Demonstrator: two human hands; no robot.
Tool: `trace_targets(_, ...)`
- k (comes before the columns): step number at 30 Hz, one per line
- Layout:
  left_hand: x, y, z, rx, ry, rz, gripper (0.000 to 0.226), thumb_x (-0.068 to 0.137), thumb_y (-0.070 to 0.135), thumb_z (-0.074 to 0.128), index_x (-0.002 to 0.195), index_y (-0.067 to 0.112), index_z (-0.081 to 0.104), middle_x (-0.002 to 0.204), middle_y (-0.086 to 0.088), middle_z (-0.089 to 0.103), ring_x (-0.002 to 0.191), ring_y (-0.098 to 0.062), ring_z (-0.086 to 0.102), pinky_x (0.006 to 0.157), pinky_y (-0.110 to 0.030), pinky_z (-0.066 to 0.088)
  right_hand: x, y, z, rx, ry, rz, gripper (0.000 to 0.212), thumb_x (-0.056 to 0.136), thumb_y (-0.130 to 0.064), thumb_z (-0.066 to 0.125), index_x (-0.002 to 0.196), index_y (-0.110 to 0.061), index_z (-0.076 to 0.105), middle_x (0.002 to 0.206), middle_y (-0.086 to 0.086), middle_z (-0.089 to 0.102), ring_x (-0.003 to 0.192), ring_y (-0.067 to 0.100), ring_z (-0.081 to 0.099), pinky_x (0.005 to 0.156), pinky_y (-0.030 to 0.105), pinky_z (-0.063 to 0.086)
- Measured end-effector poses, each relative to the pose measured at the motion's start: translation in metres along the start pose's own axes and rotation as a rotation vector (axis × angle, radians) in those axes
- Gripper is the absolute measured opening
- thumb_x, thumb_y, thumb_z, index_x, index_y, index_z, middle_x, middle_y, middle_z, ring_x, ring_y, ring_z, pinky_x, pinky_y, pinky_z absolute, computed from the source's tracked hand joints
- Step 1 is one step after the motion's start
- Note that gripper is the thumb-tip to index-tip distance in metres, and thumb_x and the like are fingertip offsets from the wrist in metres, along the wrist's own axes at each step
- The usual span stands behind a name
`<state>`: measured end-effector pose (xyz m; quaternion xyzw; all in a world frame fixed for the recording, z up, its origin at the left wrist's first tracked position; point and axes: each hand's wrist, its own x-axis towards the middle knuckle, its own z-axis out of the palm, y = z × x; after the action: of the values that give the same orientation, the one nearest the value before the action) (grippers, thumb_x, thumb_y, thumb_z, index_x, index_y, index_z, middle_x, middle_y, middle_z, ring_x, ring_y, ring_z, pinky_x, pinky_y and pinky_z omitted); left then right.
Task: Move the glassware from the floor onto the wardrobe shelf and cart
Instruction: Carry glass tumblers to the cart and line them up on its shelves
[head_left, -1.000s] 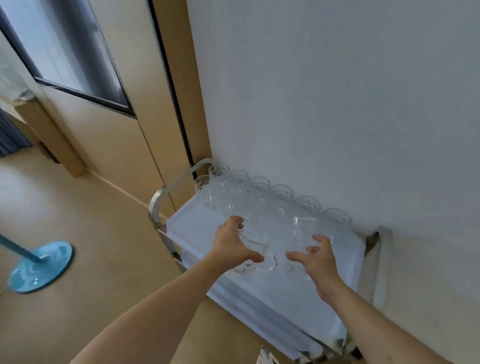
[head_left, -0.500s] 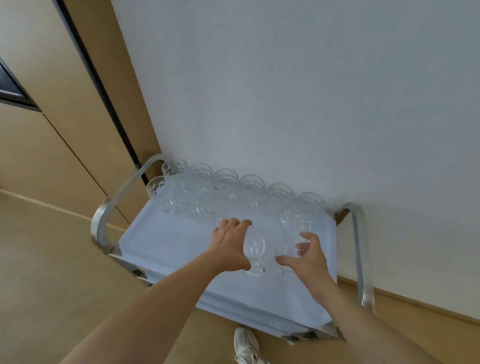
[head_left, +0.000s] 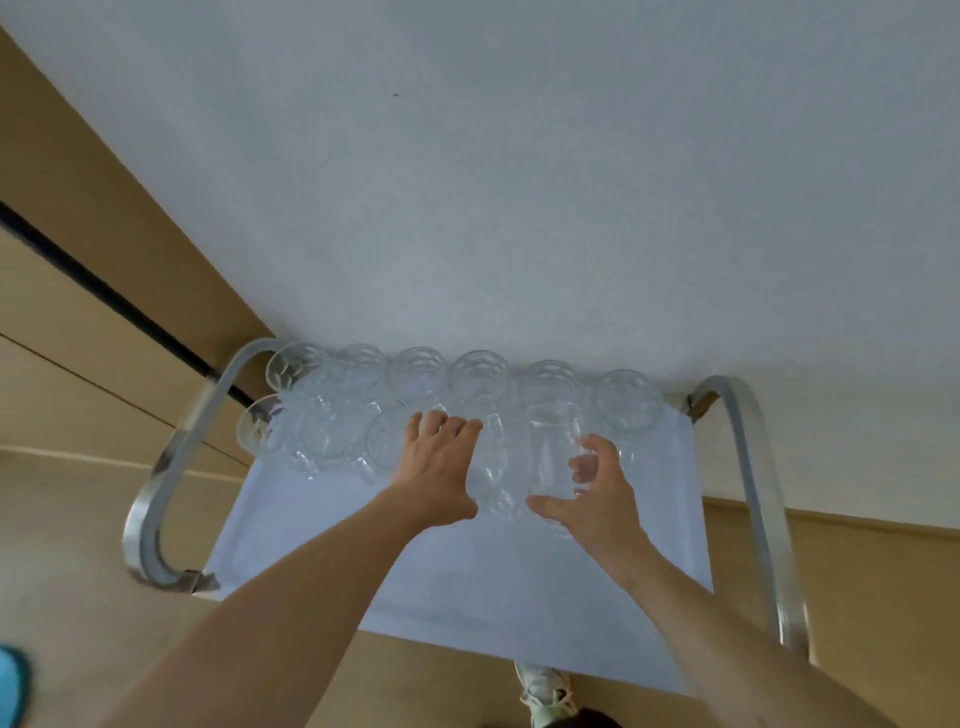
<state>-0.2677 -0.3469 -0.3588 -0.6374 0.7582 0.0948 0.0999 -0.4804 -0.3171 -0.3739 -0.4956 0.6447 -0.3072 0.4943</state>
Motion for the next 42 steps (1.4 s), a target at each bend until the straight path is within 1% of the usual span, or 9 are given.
trace_targets(9, 0.019, -0.014, 0.011, -0.056, 0.017, -0.031, 0.105, 0.063, 0.050, 0.078, 0.153, 0.032, 0.027, 0.153, 0.012, 0.038, 0.141, -0.024, 0.025, 0.122, -0.047, 0.010, 0.019, 0.011, 0.016, 0.022, 0.053, 0.069, 0.094, 0.055, -0.024, 0.098, 0.130, -0.031, 0.042, 0.114, -0.003, 0.056, 0.106, 0.018, 0.057, 0.095, 0.034, 0.049)
trace_targets(15, 0.016, -0.027, 0.015, -0.033, -0.007, 0.039, 0.115, 0.072, 0.060, 0.079, 0.158, 0.035, 0.007, 0.165, 0.011, 0.016, 0.152, -0.026, 0.008, 0.123, -0.054, 0.000, 0.005, 0.004, 0.031, 0.021, 0.109, 0.091, 0.097, 0.055, -0.026, 0.098, 0.134, -0.030, 0.041, 0.115, -0.005, 0.055, 0.108, 0.017, 0.057, 0.096, 0.036, 0.049)
trace_targets(19, 0.006, -0.035, 0.018, -0.114, 0.011, 0.056, 0.114, 0.074, 0.062, 0.076, 0.159, 0.032, 0.006, 0.168, 0.004, 0.005, 0.155, -0.027, -0.001, 0.124, -0.052, 0.001, -0.022, -0.004, 0.047, 0.027, 0.176, 0.089, 0.095, 0.055, -0.024, 0.098, 0.131, -0.033, 0.041, 0.112, -0.008, 0.053, 0.108, 0.016, 0.056, 0.094, 0.030, 0.048)
trace_targets(21, -0.003, -0.043, 0.020, -0.158, 0.040, 0.080, 0.108, 0.079, 0.062, 0.072, 0.159, 0.031, 0.006, 0.168, 0.001, 0.005, 0.155, -0.027, -0.001, 0.125, -0.051, 0.001, -0.038, -0.005, 0.057, 0.038, 0.208, 0.101, 0.093, 0.057, -0.022, 0.098, 0.129, -0.033, 0.041, 0.112, -0.007, 0.053, 0.109, 0.016, 0.055, 0.093, 0.028, 0.046)
trace_targets(28, -0.057, -0.101, 0.044, -0.323, 0.180, 0.131, 0.082, 0.093, 0.057, 0.056, 0.159, 0.025, 0.018, 0.167, -0.002, 0.016, 0.154, -0.029, 0.008, 0.124, -0.048, 0.009, -0.094, -0.006, 0.115, -0.002, 0.292, 0.135, 0.090, 0.059, -0.024, 0.097, 0.128, -0.032, 0.041, 0.110, -0.006, 0.054, 0.108, 0.018, 0.056, 0.097, 0.036, 0.049)
trace_targets(30, -0.075, -0.120, 0.052, -0.358, 0.174, 0.128, 0.080, 0.094, 0.056, 0.055, 0.158, 0.024, 0.021, 0.166, -0.003, 0.018, 0.153, -0.029, 0.009, 0.124, -0.047, 0.010, -0.106, -0.007, 0.130, -0.006, 0.304, 0.154, 0.091, 0.059, -0.025, 0.097, 0.130, -0.032, 0.040, 0.112, -0.003, 0.054, 0.107, 0.019, 0.057, 0.096, 0.037, 0.050)
trace_targets(35, -0.108, -0.159, 0.070, -0.419, 0.166, 0.063, 0.077, 0.095, 0.057, 0.054, 0.157, 0.023, 0.025, 0.166, -0.004, 0.022, 0.153, -0.029, 0.013, 0.124, -0.047, 0.012, -0.129, -0.009, 0.161, -0.047, 0.290, 0.165, 0.093, 0.059, -0.024, 0.097, 0.131, -0.032, 0.039, 0.116, 0.001, 0.055, 0.106, 0.019, 0.057, 0.088, 0.026, 0.045)
trace_targets(39, -0.134, -0.169, 0.092, -0.469, 0.176, 0.010, 0.074, 0.095, 0.056, 0.055, 0.156, 0.022, 0.030, 0.164, -0.006, 0.026, 0.152, -0.030, 0.016, 0.123, -0.046, 0.015, -0.144, 0.000, 0.183, -0.087, 0.248, 0.166, 0.093, 0.057, -0.023, 0.098, 0.129, -0.033, 0.040, 0.114, -0.002, 0.055, 0.108, 0.018, 0.057, 0.091, 0.030, 0.048)
trace_targets(42, -0.160, -0.167, 0.111, -0.514, 0.142, -0.038, 0.074, 0.096, 0.055, 0.054, 0.157, 0.023, 0.027, 0.165, -0.004, 0.022, 0.153, -0.029, 0.012, 0.124, -0.046, 0.014, -0.159, 0.013, 0.193, -0.127, 0.204, 0.179, 0.095, 0.058, -0.023, 0.097, 0.132, -0.033, 0.039, 0.116, -0.001, 0.055, 0.109, 0.020, 0.057, 0.088, 0.030, 0.049)
